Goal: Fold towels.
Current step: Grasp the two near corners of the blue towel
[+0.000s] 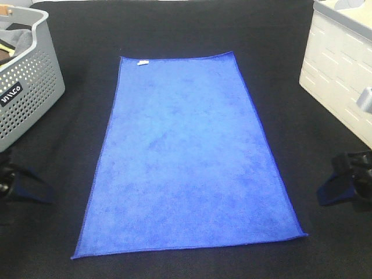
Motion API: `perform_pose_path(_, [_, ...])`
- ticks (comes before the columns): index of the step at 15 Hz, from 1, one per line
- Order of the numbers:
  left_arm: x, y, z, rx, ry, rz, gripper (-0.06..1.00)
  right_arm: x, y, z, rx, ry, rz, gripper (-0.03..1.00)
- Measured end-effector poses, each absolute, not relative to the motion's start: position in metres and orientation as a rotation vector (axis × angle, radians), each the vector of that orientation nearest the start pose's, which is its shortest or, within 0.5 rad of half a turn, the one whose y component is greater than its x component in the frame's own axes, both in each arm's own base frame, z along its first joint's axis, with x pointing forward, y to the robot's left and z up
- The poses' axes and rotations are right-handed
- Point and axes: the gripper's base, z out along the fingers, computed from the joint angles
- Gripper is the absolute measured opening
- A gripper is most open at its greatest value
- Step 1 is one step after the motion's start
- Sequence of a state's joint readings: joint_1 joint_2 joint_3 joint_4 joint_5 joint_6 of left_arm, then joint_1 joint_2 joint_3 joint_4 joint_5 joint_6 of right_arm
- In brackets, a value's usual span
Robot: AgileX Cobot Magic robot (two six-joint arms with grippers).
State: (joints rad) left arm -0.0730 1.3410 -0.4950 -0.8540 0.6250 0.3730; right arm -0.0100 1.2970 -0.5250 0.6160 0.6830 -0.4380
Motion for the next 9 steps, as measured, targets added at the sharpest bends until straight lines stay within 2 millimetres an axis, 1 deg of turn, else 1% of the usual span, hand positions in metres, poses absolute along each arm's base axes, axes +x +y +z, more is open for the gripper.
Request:
perform_pose_path(2, [0.203, -0.062, 0.155, -0.305, 2.823, -0.740, 0.68, 0.203, 0.033, 0.165, 0.011, 2.852, 0.571, 0.61])
perform_pose_path(3, [0.207, -0.068, 0.142, -0.314, 2.852, -0.712, 0.68, 0.208, 0.034, 0.154, -0.017, 2.870, 0.603, 0.61])
perform_pose_path(7, [0.210, -0.078, 0.112, -0.330, 2.936, -0.633, 0.68, 0.216, 0.039, 0.136, -0.002, 2.873, 0.681, 0.61])
perform_pose_path(9, [0.209, -0.087, 0.103, -0.308, 2.955, -0.619, 0.68, 0.219, 0.040, 0.124, 0.017, 2.899, 0.717, 0.61])
